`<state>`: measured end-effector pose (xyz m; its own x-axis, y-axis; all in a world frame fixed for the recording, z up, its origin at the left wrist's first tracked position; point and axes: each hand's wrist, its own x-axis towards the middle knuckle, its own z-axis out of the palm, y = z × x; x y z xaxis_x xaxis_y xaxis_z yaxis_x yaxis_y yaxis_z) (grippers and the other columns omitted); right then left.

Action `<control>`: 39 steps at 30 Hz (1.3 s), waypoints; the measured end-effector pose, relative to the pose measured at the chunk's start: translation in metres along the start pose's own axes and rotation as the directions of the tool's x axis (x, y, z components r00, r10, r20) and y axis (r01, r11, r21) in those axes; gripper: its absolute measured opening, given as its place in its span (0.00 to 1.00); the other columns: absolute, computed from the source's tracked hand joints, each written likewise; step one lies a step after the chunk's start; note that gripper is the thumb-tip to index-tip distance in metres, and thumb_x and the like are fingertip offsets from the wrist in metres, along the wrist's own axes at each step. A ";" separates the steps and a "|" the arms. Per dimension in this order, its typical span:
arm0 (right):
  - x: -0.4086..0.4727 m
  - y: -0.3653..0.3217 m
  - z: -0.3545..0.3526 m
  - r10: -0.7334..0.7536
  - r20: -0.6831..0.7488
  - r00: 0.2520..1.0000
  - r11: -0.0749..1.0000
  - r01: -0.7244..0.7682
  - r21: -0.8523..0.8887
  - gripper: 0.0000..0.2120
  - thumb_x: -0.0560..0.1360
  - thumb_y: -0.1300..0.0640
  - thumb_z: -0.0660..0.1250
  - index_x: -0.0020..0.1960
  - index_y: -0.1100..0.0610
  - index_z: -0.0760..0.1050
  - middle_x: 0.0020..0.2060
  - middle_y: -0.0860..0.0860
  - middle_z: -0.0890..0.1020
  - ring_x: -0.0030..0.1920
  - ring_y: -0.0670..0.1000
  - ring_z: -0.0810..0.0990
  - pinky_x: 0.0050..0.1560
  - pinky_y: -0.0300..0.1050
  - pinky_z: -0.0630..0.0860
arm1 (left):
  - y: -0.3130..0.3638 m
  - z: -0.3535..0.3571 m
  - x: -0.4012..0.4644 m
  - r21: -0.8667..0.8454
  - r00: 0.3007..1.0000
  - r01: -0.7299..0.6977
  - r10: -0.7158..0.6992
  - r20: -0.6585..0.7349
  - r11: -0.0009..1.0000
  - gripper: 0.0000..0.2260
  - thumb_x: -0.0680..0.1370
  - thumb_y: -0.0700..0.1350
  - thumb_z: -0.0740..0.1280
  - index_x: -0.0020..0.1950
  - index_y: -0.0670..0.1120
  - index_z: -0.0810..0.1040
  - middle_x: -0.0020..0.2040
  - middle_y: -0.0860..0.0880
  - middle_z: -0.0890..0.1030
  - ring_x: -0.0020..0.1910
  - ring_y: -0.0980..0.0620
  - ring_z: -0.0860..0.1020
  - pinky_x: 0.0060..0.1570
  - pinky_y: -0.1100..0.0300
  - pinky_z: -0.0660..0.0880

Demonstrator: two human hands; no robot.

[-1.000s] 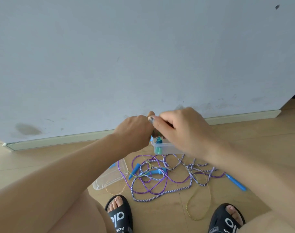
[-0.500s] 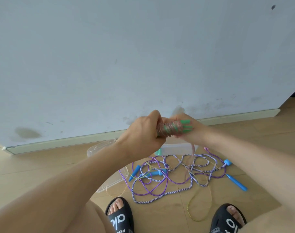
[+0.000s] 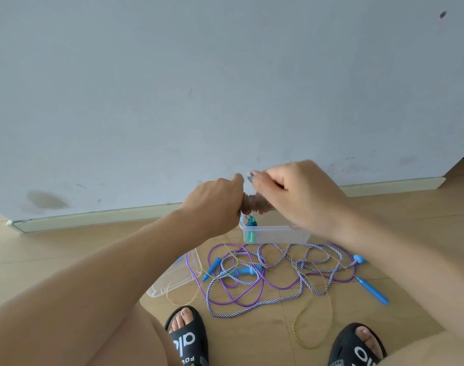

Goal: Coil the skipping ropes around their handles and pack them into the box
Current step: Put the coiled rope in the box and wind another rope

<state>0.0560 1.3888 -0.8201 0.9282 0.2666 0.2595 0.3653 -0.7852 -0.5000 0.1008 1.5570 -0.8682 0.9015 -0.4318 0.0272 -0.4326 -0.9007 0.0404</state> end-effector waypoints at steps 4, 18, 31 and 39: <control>0.012 0.008 -0.006 -0.025 0.009 1.000 0.999 0.025 0.034 0.27 0.81 0.46 0.61 0.29 0.55 0.55 0.21 0.50 0.57 0.25 0.50 0.58 0.30 0.47 0.55 | 0.014 -0.002 -0.005 0.126 0.994 -0.111 0.111 0.008 0.986 0.12 0.77 0.42 0.61 0.59 0.43 0.65 0.34 0.49 0.65 0.35 0.42 0.69 0.34 0.53 0.64; 0.028 0.055 -0.004 0.065 0.122 0.990 0.968 -0.092 0.234 0.27 0.81 0.47 0.64 0.30 0.55 0.55 0.25 0.46 0.55 0.28 0.47 0.54 0.28 0.41 0.53 | 0.026 -0.001 -0.006 0.025 0.987 -0.160 0.161 -0.021 0.987 0.10 0.77 0.46 0.62 0.49 0.45 0.62 0.35 0.47 0.71 0.33 0.40 0.71 0.31 0.54 0.65; 0.030 0.053 -0.001 0.046 0.173 0.984 0.982 -0.076 0.173 0.27 0.80 0.47 0.65 0.29 0.55 0.56 0.24 0.47 0.55 0.28 0.48 0.54 0.31 0.46 0.53 | 0.033 -0.004 -0.009 0.080 0.956 -0.288 0.291 -0.037 0.954 0.11 0.78 0.47 0.62 0.55 0.45 0.63 0.36 0.47 0.71 0.33 0.40 0.68 0.32 0.53 0.61; 0.019 0.063 0.034 0.190 0.451 0.872 0.899 -0.339 0.278 0.17 0.75 0.57 0.65 0.29 0.57 0.66 0.24 0.49 0.65 0.27 0.45 0.61 0.29 0.39 0.59 | 0.025 -0.007 -0.016 -0.320 0.981 -0.164 0.121 -0.150 0.933 0.10 0.74 0.48 0.68 0.48 0.47 0.68 0.35 0.47 0.76 0.33 0.41 0.73 0.29 0.52 0.70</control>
<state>0.0996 1.3632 -0.8749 0.9108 0.3353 -0.2410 0.0328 -0.6405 -0.7672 0.0751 1.5416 -0.8606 0.8310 -0.5258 0.1815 -0.5542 -0.7541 0.3525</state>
